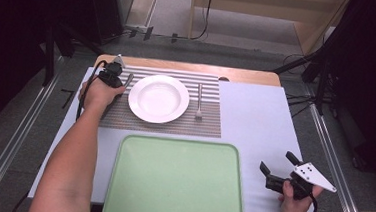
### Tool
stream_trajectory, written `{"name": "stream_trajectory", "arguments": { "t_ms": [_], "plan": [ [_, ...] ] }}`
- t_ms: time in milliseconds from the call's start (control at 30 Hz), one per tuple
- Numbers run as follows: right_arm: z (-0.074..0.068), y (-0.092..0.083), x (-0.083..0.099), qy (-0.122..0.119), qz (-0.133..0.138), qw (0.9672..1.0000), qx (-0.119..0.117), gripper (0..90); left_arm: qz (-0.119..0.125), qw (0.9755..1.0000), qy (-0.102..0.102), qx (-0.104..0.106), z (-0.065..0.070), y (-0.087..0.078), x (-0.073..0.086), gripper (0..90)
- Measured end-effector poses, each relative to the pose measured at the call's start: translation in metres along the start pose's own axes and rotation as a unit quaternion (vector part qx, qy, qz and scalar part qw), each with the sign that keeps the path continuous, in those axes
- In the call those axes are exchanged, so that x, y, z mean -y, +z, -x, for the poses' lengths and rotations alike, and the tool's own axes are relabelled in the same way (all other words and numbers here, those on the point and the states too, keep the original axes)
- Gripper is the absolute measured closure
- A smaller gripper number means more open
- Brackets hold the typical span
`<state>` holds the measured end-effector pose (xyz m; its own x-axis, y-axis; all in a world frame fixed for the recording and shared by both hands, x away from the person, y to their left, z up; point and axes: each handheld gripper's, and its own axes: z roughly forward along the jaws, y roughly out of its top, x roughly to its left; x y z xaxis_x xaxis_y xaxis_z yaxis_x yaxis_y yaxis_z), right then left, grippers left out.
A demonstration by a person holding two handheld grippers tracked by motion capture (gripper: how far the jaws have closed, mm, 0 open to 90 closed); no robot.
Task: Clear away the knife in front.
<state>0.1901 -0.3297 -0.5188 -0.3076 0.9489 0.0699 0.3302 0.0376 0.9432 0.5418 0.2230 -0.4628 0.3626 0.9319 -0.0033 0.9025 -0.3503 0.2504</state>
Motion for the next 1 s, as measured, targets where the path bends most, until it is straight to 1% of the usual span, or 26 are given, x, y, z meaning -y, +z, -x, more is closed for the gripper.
{"name": "stream_trajectory", "arguments": {
  "t_ms": [33,67,100,133,200,233,300,333,367,400,467,533,567,633,700,733,767,800,867,900,967,1000],
  "plan": [
    [0.0,0.0,0.0,0.001,0.0,1.0,0.0,0.0,0.004,1.0,0.0,0.001,-0.001,0.0,0.0,79.7],
    [0.001,0.0,0.0,0.0,0.001,1.0,0.001,0.0,0.002,1.0,0.004,-0.002,0.0,0.0,0.001,79.8],
    [0.001,0.0,0.0,0.003,0.0,1.0,0.0,0.0,0.009,0.9997,0.012,-0.02,0.002,-0.001,0.002,79.8],
    [0.001,0.0,0.0,0.003,-0.001,1.0,0.0,0.0,0.014,0.9993,0.015,-0.031,0.003,-0.001,0.003,79.8],
    [0.001,0.0,0.0,0.002,-0.002,1.0,0.0,0.0,0.019,0.9994,0.018,-0.024,0.002,-0.002,0.005,79.8],
    [0.001,0.0,0.0,0.002,-0.002,1.0,0.0,0.0,0.024,0.9993,0.014,-0.023,0.002,-0.003,0.007,79.9],
    [0.0,0.001,0.0,0.002,-0.002,1.0,0.0,0.0,0.021,0.9994,0.022,-0.016,0.002,-0.005,0.009,79.9],
    [0.0,0.001,0.0,0.001,-0.003,1.0,0.0,0.0,0.026,0.9992,0.025,-0.018,0.003,-0.006,0.01,79.9],
    [0.0,0.001,0.0,0.001,-0.004,1.0,0.0,0.0,0.03,0.9991,0.026,-0.013,0.003,-0.008,0.012,79.9],
    [0.001,0.001,0.0,0.0,-0.004,1.0,-0.001,0.0,0.033,0.999,0.027,-0.012,0.002,-0.01,0.013,79.9],
    [0.0,0.001,0.0,0.0,-0.004,1.0,0.0,0.0,0.036,0.9989,0.029,-0.009,0.002,-0.011,0.014,79.9],
    [0.001,0.002,-0.001,-0.003,-0.002,1.0,0.001,0.0,0.047,0.9985,0.026,-0.007,0.002,-0.013,0.018,79.9],
    [0.0,0.001,-0.001,0.0,-0.004,1.0,0.001,0.0,0.051,0.9982,0.031,-0.003,0.002,-0.014,0.022,79.9],
    [0.0,0.001,-0.001,0.002,-0.005,1.0,0.001,0.0,0.05,0.9982,0.032,-0.001,0.002,-0.016,0.024,80.0],
    [0.0,0.001,-0.001,0.001,-0.006,1.0,0.001,0.0,0.062,0.9973,0.039,0.005,0.004,-0.019,0.03,80.0],
    [0.0,0.001,-0.001,0.001,-0.006,1.0,0.001,0.0,0.062,0.9973,0.039,0.005,0.004,-0.019,0.03,79.9],
    [0.001,0.002,-0.001,-0.002,-0.003,1.0,0.002,0.0,0.069,0.9966,0.046,0.008,0.005,-0.021,0.034,80.0],
    [0.0,0.001,-0.001,0.0,-0.004,1.0,0.001,0.0,0.072,0.9961,0.049,0.01,0.006,-0.022,0.036,79.9],
    [0.0,0.001,-0.001,-0.001,-0.005,1.0,0.001,0.0,0.076,0.9955,0.055,0.01,0.008,-0.025,0.041,79.9],
    [0.0,0.001,-0.001,-0.001,-0.005,1.0,0.001,0.0,0.076,0.9955,0.055,0.01,0.008,-0.025,0.041,80.0],
    [0.0,0.001,-0.001,-0.001,-0.005,1.0,0.001,0.0,0.082,0.9945,0.063,0.015,0.011,-0.029,0.048,79.9],
    [0.0,0.002,-0.001,-0.001,-0.005,1.0,0.001,0.0,0.082,0.9945,0.063,0.015,0.011,-0.029,0.048,79.9]
  ]
}}
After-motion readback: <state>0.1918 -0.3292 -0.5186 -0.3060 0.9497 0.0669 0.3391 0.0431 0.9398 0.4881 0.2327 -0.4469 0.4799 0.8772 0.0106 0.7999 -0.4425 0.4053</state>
